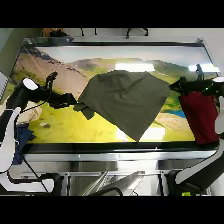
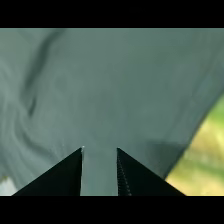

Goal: Fold the shirts.

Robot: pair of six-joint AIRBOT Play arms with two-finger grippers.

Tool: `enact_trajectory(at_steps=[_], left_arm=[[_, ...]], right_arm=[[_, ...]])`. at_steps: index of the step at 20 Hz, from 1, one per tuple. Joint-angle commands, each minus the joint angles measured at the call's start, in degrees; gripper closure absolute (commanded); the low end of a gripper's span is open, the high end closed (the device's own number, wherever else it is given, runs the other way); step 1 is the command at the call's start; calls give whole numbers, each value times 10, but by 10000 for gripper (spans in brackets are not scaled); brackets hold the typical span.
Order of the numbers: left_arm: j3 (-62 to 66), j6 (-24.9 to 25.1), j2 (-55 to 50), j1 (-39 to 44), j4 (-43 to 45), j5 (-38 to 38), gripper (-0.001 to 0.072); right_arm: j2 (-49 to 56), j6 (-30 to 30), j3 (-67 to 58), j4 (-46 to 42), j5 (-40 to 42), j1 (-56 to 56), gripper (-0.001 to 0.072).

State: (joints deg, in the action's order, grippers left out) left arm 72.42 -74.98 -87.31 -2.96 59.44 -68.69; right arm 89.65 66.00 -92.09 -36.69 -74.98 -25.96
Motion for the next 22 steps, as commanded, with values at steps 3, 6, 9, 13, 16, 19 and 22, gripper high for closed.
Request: enact_trajectory(at_steps=[3,6,9,13,16,19,22], left_arm=[[1,20,-55,-16,3,-2,13],[1,38,-70,-7,-14,4,13],[1,59,-72,-6,-61,20,12],[0,60,-72,-7,-60,37,13],[0,60,-74,-3,-75,53,13],[0,60,-88,9,-75,51,29],[0,60,-104,9,-82,48,233]], right_arm=[[-176,23,294,-38,-38,14,468],[-286,34,436,-76,7,57,417],[-352,71,528,-83,47,93,312],[-360,91,577,-82,71,139,313],[-347,101,581,-81,116,199,314],[-313,105,581,-73,158,248,318],[-282,51,581,12,175,266,353]])
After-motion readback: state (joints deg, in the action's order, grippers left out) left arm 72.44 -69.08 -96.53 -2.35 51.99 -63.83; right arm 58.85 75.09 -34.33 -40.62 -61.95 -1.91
